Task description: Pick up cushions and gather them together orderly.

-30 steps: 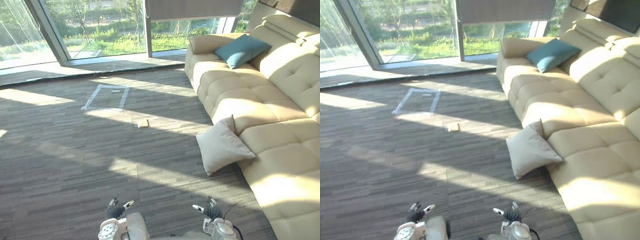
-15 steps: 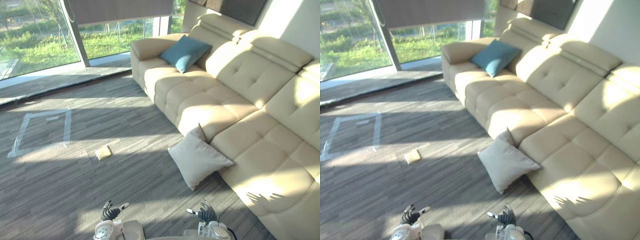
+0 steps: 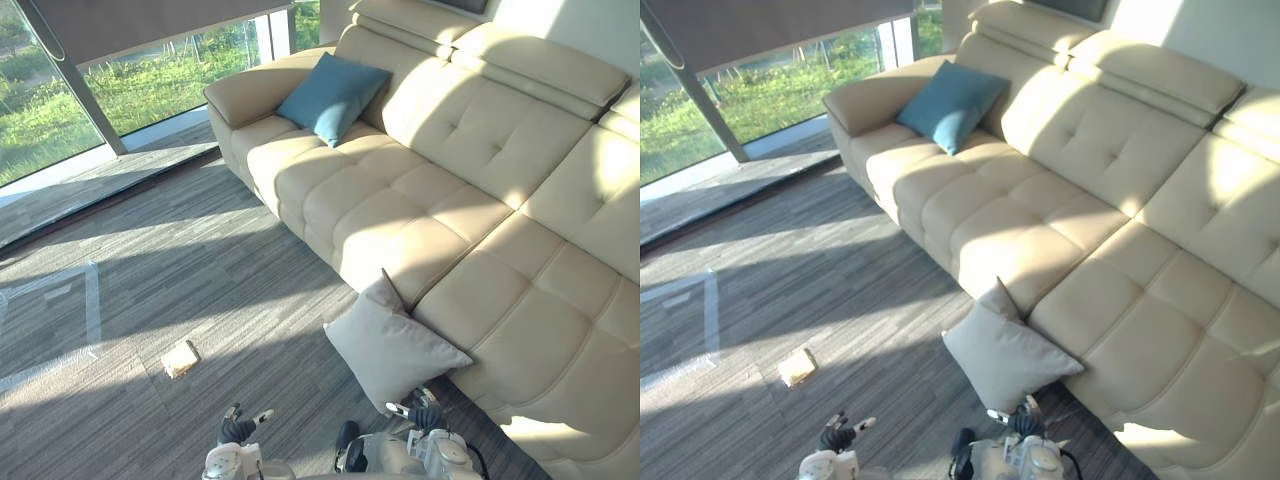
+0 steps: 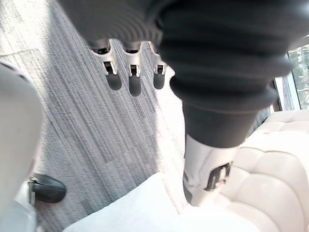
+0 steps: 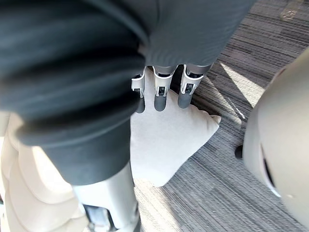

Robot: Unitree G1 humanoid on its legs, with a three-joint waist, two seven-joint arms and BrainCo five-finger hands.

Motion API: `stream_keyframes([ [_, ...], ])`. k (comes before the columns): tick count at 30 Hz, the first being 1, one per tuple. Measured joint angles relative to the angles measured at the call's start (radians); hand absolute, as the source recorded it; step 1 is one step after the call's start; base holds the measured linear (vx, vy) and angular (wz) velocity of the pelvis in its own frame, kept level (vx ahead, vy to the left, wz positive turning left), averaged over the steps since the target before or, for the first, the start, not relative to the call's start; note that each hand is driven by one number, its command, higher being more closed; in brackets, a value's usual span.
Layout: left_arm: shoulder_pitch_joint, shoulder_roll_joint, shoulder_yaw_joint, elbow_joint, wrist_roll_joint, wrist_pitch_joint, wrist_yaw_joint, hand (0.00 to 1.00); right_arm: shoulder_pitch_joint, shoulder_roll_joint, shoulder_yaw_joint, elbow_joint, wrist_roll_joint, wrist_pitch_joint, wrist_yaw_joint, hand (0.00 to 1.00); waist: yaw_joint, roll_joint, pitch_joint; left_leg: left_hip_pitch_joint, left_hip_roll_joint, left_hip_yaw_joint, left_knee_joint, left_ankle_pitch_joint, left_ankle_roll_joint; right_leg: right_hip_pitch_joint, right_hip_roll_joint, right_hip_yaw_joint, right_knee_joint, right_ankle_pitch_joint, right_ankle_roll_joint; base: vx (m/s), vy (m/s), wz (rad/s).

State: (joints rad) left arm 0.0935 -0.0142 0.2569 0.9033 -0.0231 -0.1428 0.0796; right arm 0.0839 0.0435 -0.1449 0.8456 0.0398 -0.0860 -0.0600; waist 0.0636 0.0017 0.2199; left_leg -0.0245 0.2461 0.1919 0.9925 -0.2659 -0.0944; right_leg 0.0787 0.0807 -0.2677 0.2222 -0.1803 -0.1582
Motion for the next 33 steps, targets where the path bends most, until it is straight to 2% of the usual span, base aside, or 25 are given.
stream_keyframes([
  [1,0.004,-0.001,-0.001,-0.009,0.000,0.000,0.000,0.00,0.002,0.000,0.000,0.002,0.000,0.006,0.000,0.00,0.004,-0.010,0.003,-0.033,-0.002,0.002,-0.049,-0.014,-0.002,0.033,0.001,0.028,-0.018,-0.004,0.008,0.25,-0.029,-0.74],
  [3,0.006,-0.004,-0.002,-0.013,0.000,-0.002,0.001,0.00,-0.002,0.001,-0.003,-0.002,0.002,0.007,-0.003,0.00,0.006,-0.006,0.003,-0.085,-0.034,-0.025,-0.187,-0.042,0.000,0.070,-0.002,0.089,-0.038,-0.013,0.023,0.31,0.035,-0.96],
  [4,0.003,-0.005,-0.002,-0.019,0.000,-0.003,0.003,0.00,-0.003,0.003,-0.002,-0.003,0.002,0.007,-0.003,0.00,0.007,-0.007,0.003,-0.111,-0.088,-0.100,-0.330,-0.050,-0.005,0.081,-0.014,0.136,-0.038,-0.022,0.039,0.38,0.162,-1.22],
  [5,0.002,-0.007,-0.001,-0.019,-0.002,-0.004,0.004,0.00,-0.004,0.005,0.000,-0.003,0.002,0.007,-0.005,0.00,0.013,-0.008,0.004,-0.136,-0.152,-0.219,-0.436,-0.047,-0.008,0.090,-0.027,0.186,-0.036,-0.032,0.054,0.38,0.203,-1.08],
  [6,0.001,-0.008,-0.001,-0.019,-0.002,-0.005,0.005,0.00,-0.004,0.005,0.000,-0.003,0.002,0.008,-0.007,0.00,0.016,-0.008,0.004,-0.140,-0.173,-0.266,-0.464,-0.045,-0.011,0.091,-0.030,0.200,-0.037,-0.035,0.058,0.32,0.223,-1.12],
  [7,-0.004,-0.011,-0.002,-0.018,-0.007,-0.007,0.006,0.00,-0.003,0.006,0.001,-0.001,0.002,0.008,-0.010,0.00,0.023,-0.007,0.003,-0.147,-0.237,-0.405,-0.536,-0.031,-0.035,0.094,-0.039,0.253,-0.036,-0.045,0.076,0.31,0.265,-1.15],
  [8,-0.002,-0.018,-0.004,-0.014,-0.020,-0.008,0.006,0.00,0.003,0.004,0.006,0.001,0.002,0.009,-0.012,0.00,0.027,0.004,-0.003,-0.142,-0.271,-0.514,-0.597,0.005,-0.023,0.092,-0.037,0.303,-0.030,-0.062,0.100,0.29,0.284,-1.15],
  [9,-0.001,-0.021,-0.005,-0.006,-0.021,-0.008,0.007,0.00,0.007,0.003,0.008,0.001,0.002,0.008,-0.012,0.00,0.028,0.011,-0.007,-0.141,-0.272,-0.532,-0.607,0.020,-0.003,0.092,-0.033,0.319,-0.025,-0.069,0.108,0.30,0.341,-1.37],
  [10,-0.005,-0.017,-0.005,0.006,-0.030,-0.008,0.004,0.00,0.011,0.001,0.013,0.009,0.001,0.011,-0.012,0.00,0.036,0.016,-0.013,-0.120,-0.267,-0.503,-0.585,0.093,-0.006,0.096,-0.027,0.397,0.020,-0.108,0.134,0.26,0.293,-1.18],
  [13,-0.001,0.029,-0.010,0.029,-0.027,-0.009,0.003,0.00,0.034,0.019,0.044,0.008,0.001,0.016,-0.010,0.00,0.038,-0.049,-0.051,-0.077,-0.293,-0.386,-0.610,0.062,0.046,0.057,-0.080,0.507,0.092,-0.128,0.170,0.31,0.362,-1.15],
  [14,-0.002,0.037,-0.014,0.036,-0.022,-0.008,0.002,0.00,0.042,0.023,0.039,0.005,0.003,0.016,-0.011,0.00,0.033,-0.057,-0.058,-0.073,-0.299,-0.365,-0.614,0.054,0.059,0.047,-0.088,0.526,0.106,-0.124,0.176,0.23,0.305,-0.83],
  [18,-0.004,0.039,-0.019,0.050,-0.021,-0.007,0.004,0.00,0.044,0.022,0.029,0.006,0.004,0.015,-0.018,0.00,0.027,-0.057,-0.059,-0.018,-0.293,-0.290,-0.652,0.040,0.092,0.039,-0.100,0.562,0.130,-0.090,0.205,0.12,0.144,-0.48],
  [19,-0.003,0.034,-0.019,0.051,-0.021,-0.007,0.004,0.00,0.041,0.022,0.030,0.014,0.003,0.015,-0.018,0.00,0.034,-0.052,-0.062,0.010,-0.276,-0.253,-0.677,0.039,0.093,0.031,-0.099,0.544,0.138,-0.070,0.232,0.15,0.102,-0.85],
  [21,-0.001,0.025,-0.019,0.053,-0.021,-0.007,0.005,0.00,0.028,0.016,0.029,0.035,0.003,0.015,-0.020,0.00,0.040,-0.031,-0.075,0.038,-0.237,-0.202,-0.709,0.040,0.094,0.014,-0.101,0.461,0.141,-0.030,0.256,0.11,0.055,-0.91],
  [24,-0.001,0.023,-0.018,0.066,-0.021,-0.004,0.006,0.00,0.021,0.016,0.026,0.043,0.004,0.013,-0.029,0.00,0.038,-0.023,-0.080,0.087,-0.204,-0.131,-0.748,0.041,0.093,0.015,-0.130,0.193,0.136,-0.003,0.253,0.07,-0.016,-0.78],
  [29,-0.001,0.006,-0.025,0.071,-0.041,-0.002,0.010,0.00,0.021,0.011,-0.038,0.043,0.012,0.004,-0.042,0.00,0.033,-0.006,-0.085,0.104,-0.202,-0.120,-0.751,0.052,0.077,0.039,-0.133,0.163,0.109,-0.006,0.247,0.05,-0.066,-0.07],
  [33,-0.015,0.007,-0.025,0.044,-0.078,-0.003,0.029,0.00,-0.008,0.001,-0.046,0.041,0.049,0.003,-0.062,0.00,0.034,-0.007,-0.028,0.049,-0.195,-0.124,-0.685,0.059,0.071,-0.025,-0.137,0.147,0.186,-0.021,0.229,-0.07,-0.063,0.11],
])
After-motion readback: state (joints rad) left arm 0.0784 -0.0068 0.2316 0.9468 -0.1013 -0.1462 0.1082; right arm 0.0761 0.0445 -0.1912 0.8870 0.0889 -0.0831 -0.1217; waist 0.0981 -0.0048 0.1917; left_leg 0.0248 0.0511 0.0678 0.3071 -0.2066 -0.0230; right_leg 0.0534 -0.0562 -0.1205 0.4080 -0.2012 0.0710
